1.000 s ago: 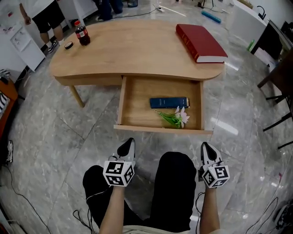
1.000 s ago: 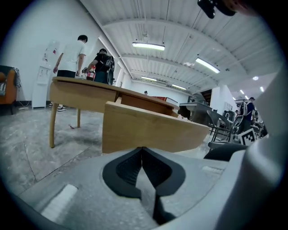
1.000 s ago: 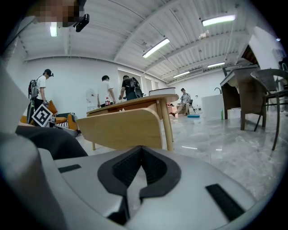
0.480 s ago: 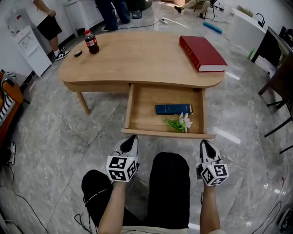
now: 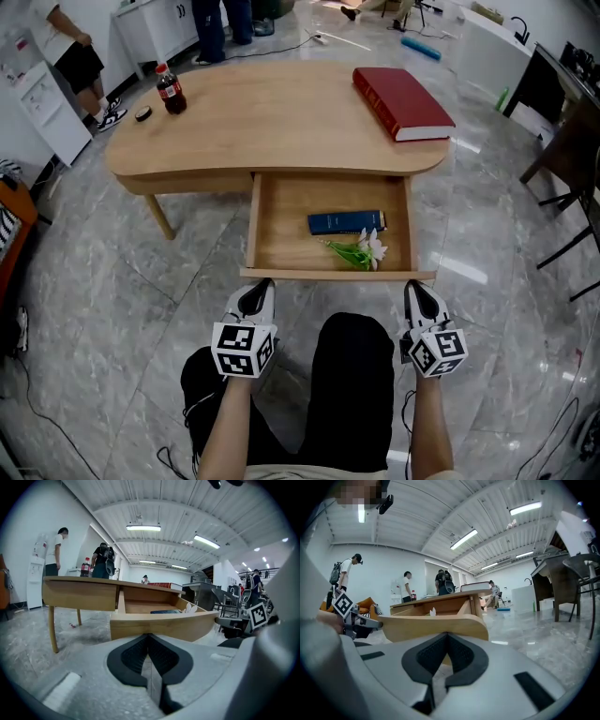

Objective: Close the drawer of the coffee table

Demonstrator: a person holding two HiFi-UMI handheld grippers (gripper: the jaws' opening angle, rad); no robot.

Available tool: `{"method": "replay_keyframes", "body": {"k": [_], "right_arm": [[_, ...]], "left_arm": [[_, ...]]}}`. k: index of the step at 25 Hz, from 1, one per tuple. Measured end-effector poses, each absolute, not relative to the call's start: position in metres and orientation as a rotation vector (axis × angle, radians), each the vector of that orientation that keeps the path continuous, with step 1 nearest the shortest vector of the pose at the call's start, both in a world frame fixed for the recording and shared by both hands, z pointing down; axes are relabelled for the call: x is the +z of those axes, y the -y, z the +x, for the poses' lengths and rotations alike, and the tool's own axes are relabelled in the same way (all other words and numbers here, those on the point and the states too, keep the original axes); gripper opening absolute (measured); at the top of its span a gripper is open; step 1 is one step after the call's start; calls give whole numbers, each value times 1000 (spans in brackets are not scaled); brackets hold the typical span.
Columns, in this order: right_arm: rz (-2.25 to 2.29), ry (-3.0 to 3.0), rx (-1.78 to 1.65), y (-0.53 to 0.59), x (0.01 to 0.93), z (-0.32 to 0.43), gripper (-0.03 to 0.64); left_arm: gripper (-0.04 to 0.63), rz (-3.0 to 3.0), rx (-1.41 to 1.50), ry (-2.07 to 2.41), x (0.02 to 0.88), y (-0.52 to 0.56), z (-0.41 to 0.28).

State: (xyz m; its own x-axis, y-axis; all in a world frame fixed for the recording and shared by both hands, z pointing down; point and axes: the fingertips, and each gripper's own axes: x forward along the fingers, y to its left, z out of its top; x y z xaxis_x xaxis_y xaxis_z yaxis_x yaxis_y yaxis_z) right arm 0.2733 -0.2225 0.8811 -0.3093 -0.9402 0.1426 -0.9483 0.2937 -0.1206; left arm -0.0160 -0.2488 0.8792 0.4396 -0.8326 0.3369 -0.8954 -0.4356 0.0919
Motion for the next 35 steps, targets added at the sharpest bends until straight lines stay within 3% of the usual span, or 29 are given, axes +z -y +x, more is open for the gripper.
{"method": "replay_keyframes", "body": {"k": [35], "right_arm": [[1810, 2541, 247, 276, 834, 273, 15]], "left_arm": [[9, 2384, 190, 1593, 834, 303, -12]]}}
